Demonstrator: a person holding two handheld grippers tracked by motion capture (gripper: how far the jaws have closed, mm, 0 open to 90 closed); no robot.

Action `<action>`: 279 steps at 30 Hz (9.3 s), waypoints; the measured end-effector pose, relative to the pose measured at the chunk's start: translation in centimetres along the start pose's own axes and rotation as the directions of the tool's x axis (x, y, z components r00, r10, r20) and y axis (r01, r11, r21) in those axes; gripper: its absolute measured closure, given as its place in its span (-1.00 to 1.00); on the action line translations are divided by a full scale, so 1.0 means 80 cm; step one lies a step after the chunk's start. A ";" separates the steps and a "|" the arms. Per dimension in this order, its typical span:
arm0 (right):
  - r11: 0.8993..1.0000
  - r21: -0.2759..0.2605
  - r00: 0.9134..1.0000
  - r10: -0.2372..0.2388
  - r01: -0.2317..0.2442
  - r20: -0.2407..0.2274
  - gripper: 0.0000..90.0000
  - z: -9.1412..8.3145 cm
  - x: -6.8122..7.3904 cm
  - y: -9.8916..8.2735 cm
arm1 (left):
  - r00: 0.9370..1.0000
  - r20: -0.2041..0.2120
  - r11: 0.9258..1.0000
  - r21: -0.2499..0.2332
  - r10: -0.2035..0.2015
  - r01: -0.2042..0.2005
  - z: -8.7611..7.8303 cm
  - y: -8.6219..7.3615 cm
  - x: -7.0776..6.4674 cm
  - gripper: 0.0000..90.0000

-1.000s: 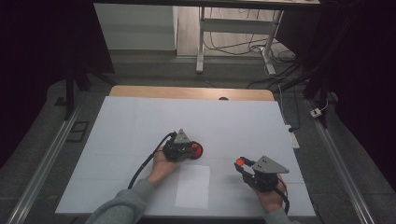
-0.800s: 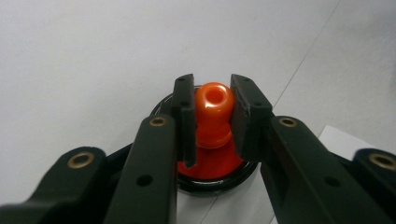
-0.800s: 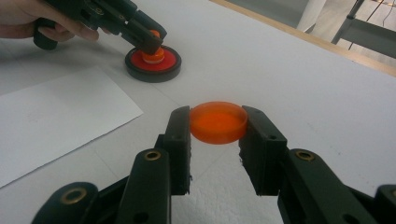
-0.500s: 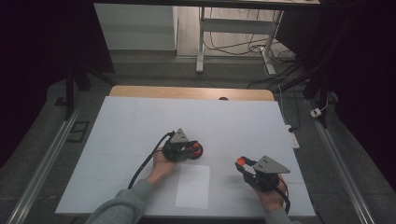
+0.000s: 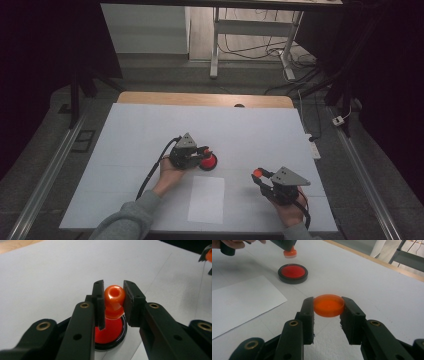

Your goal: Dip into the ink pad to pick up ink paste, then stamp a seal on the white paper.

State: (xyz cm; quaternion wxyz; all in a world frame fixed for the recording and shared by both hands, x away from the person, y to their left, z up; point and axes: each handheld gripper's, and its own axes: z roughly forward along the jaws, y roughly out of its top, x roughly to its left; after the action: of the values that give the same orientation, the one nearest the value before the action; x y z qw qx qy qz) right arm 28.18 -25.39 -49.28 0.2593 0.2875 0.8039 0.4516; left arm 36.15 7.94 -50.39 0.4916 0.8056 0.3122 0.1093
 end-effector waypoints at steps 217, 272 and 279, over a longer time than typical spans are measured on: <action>1.000 0.020 1.000 -0.012 0.012 0.004 0.42 0.005 0.002 -0.003 | 0.965 0.143 0.947 0.206 0.221 -0.248 -0.023 -0.070 -0.091 0.61; 1.000 0.020 1.000 -0.013 0.013 0.004 0.42 0.005 0.003 -0.003 | 0.964 0.103 0.942 0.214 0.243 -0.260 -0.024 -0.070 -0.099 0.62; 1.000 0.010 1.000 -0.006 0.006 0.003 0.42 0.004 0.001 -0.002 | 0.975 0.117 0.970 0.126 0.191 -0.206 -0.040 -0.057 -0.092 0.62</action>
State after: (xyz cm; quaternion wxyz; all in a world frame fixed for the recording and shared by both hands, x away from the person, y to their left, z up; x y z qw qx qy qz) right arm 28.26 -25.21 -49.60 0.2605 0.2870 0.8065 0.4464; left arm 27.04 7.21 -51.74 0.4369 0.8694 0.2107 0.0942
